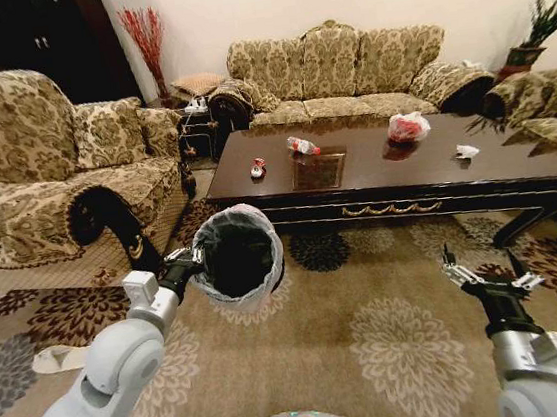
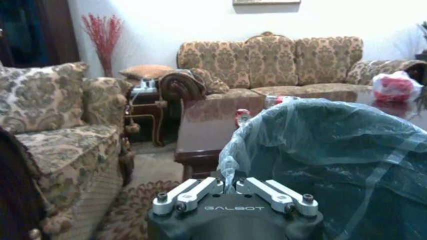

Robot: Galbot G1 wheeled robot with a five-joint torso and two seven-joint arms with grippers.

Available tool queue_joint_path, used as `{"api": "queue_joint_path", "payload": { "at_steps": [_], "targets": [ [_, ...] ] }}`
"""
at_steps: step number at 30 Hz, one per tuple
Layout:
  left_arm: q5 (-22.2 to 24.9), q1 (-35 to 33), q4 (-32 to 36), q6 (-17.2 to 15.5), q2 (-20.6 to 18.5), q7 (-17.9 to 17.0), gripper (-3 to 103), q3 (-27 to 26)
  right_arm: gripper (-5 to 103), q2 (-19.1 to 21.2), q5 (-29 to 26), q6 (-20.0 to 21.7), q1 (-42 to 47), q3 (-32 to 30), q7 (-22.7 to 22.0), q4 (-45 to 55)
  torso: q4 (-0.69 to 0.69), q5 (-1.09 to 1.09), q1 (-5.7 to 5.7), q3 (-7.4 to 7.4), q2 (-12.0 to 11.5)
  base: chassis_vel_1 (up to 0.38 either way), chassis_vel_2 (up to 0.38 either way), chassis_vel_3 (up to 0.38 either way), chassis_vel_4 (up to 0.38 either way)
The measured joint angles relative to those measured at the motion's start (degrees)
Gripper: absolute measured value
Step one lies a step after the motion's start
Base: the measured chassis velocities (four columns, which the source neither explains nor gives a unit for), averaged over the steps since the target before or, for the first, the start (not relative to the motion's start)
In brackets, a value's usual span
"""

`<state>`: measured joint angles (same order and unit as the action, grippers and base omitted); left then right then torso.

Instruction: Move to the front of the table and place the trash on the table into the trash bin.

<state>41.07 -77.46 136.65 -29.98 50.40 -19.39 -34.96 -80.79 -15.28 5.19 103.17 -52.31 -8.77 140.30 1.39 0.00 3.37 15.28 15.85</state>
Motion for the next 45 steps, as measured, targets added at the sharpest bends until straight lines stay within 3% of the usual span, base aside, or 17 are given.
{"api": "queue_joint_path", "payload": {
  "at_steps": [45],
  "targets": [
    [0.5,0.1,-0.4,0.4,0.3,-0.6,4,-3.2,100,-1.5,2.8,0.6,-0.1,1.1,1.9,0.6,0.01,0.0,3.6,7.09,10.7,0.0,0.0,0.0,0.0]
  ]
}}
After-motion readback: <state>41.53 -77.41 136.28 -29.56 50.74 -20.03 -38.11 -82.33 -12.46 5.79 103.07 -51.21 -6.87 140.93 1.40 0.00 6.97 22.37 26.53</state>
